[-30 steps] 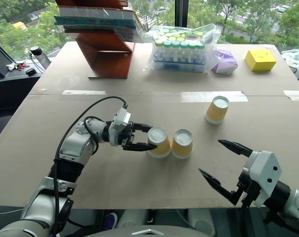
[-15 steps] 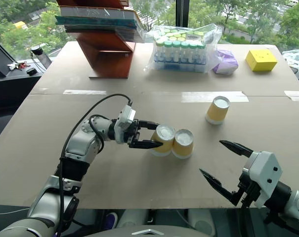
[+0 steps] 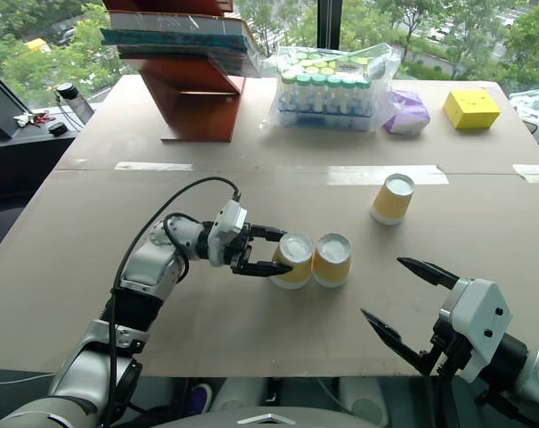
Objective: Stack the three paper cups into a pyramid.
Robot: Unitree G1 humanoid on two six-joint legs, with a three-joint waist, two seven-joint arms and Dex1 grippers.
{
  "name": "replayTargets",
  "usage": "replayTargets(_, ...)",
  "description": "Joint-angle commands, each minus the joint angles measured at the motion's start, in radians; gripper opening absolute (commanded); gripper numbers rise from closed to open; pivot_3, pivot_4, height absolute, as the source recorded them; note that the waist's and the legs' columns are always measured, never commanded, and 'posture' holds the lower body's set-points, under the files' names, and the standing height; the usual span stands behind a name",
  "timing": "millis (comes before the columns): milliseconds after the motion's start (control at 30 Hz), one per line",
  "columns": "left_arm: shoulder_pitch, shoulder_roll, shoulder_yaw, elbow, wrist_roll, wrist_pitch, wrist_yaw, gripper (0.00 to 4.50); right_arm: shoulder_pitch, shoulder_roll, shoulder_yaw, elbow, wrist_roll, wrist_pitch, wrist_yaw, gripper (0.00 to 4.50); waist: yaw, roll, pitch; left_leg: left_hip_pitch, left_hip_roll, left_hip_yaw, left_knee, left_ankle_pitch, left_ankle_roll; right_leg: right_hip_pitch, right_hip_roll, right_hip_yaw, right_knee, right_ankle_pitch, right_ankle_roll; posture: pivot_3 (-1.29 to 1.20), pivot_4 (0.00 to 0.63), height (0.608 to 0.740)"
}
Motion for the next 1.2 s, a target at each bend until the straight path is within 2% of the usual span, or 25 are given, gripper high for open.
replayTargets(33, 0.0, -0.005, -0.008, 0.003, 0.011, -0.004, -0.001, 3.24, 0.002, -0.005, -0.023, -0.04, 0.007, -0.018, -0.005, 4.5, 0.001, 0.0, 0.0, 0.0, 0.0, 0.0, 0.0, 0.0, 0.0, 0.0, 0.0, 0.0, 0.0, 0.0, 0.0, 0.0, 0.15, 0.74)
replayTargets(367, 0.005, -0.004, -0.013, 0.019, 0.018, -0.006, -0.006, 3.24, 0.002, -0.012, -0.031, -0.04, 0.015, -0.015, -0.004, 4.5, 0.003, 0.0, 0.0, 0.0, 0.0, 0.0, 0.0, 0.0, 0.0, 0.0, 0.0, 0.0, 0.0, 0.0, 0.0, 0.0, 0.15, 0.74)
replayTargets(500, 0.009, -0.004, -0.009, 0.017, 0.013, 0.002, -0.01, 4.48, -0.006, -0.018, -0.032, -0.04, 0.02, -0.008, -0.008, 4.5, 0.002, 0.0, 0.0, 0.0, 0.0, 0.0, 0.0, 0.0, 0.0, 0.0, 0.0, 0.0, 0.0, 0.0, 0.0, 0.0, 0.15, 0.74)
replayTargets(700, 0.024, 0.01, 0.003, 0.005, 0.021, -0.008, 0.008, 4.48, -0.056, -0.01, -0.028, -0.04, 0.025, 0.018, -0.058, 4.5, 0.0, 0.0, 0.0, 0.0, 0.0, 0.0, 0.0, 0.0, 0.0, 0.0, 0.0, 0.0, 0.0, 0.0, 0.0, 0.0, 0.15, 0.74)
replayTargets(833, 0.045, 0.037, 0.032, -0.015, -0.006, 0.015, 0.01, 4.48, -0.153, -0.022, -0.025, -0.029, 0.062, 0.095, -0.14, 4.5, -0.005, 0.0, 0.0, 0.0, 0.0, 0.0, 0.0, 0.0, 0.0, 0.0, 0.0, 0.0, 0.0, 0.0, 0.0, 0.0, 0.15, 0.74)
replayTargets(900, 0.078, 0.058, 0.07, -0.048, -0.044, 0.022, 0.001, 4.48, -0.243, -0.053, -0.019, -0.006, 0.046, 0.181, -0.221, 4.5, -0.007, 0.0, 0.0, 0.001, 0.001, 0.0, 0.0, 0.0, 0.0, 0.0, 0.0, 0.0, 0.0, 0.0, 0.0, 0.0, 0.15, 0.74)
replayTargets(1000, 0.123, 0.086, 0.11, -0.098, -0.094, 0.038, -0.021, 4.48, -0.379, -0.082, 0.002, 0.078, 0.124, 0.312, -0.295, 4.5, -0.006, 0.0, 0.0, 0.001, 0.002, 0.0, 0.0, 0.0, 0.0, 0.0, 0.0, 0.001, 0.0, 0.0, 0.0, 0.0, 0.15, 0.74)
replayTargets(1200, 0.238, 0.14, 0.232, -0.209, -0.197, 0.045, -0.026, 4.48, -0.694, -0.043, 0.152, 0.392, -0.057, 0.347, -0.4, 4.5, 0.007, 0.001, 0.001, 0.0, 0.001, 0.0, 0.0, 0.0, 0.0, 0.0, -0.002, 0.0, 0.0, 0.0, -0.001, 0.0, 0.15, 0.74)
